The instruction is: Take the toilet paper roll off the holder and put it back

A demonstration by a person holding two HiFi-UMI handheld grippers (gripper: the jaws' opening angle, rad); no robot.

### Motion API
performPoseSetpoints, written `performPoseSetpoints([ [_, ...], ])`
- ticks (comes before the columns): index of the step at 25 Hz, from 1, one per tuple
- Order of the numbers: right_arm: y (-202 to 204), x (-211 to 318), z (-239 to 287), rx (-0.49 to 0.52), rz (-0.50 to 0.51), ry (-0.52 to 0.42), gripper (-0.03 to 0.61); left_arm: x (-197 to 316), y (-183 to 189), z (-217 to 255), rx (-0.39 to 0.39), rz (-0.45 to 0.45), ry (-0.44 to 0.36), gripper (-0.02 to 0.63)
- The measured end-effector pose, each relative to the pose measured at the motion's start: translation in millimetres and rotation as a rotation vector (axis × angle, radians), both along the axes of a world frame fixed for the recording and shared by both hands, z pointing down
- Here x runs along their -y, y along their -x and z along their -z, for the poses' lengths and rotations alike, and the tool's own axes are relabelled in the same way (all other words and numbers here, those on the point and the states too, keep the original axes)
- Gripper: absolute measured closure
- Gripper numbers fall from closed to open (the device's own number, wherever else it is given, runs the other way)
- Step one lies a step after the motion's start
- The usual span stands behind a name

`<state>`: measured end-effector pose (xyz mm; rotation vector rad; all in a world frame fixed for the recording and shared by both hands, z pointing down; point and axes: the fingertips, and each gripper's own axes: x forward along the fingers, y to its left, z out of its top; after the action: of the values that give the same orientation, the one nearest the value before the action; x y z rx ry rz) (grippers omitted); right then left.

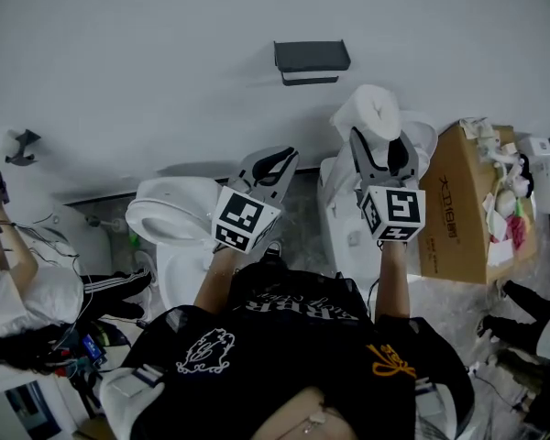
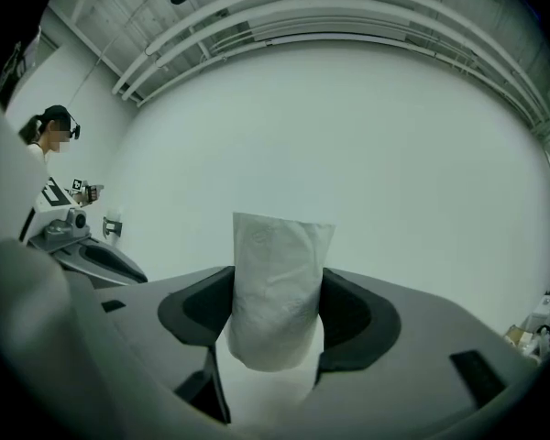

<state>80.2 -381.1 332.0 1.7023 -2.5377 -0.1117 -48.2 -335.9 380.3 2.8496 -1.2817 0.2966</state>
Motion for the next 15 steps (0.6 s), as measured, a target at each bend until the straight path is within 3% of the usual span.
performPoseSetpoints([
  [15,50,94,65,-0.082,0.043,-0.130,0.294,12,35,-2,0.000,0.012,-0.007,0.584],
])
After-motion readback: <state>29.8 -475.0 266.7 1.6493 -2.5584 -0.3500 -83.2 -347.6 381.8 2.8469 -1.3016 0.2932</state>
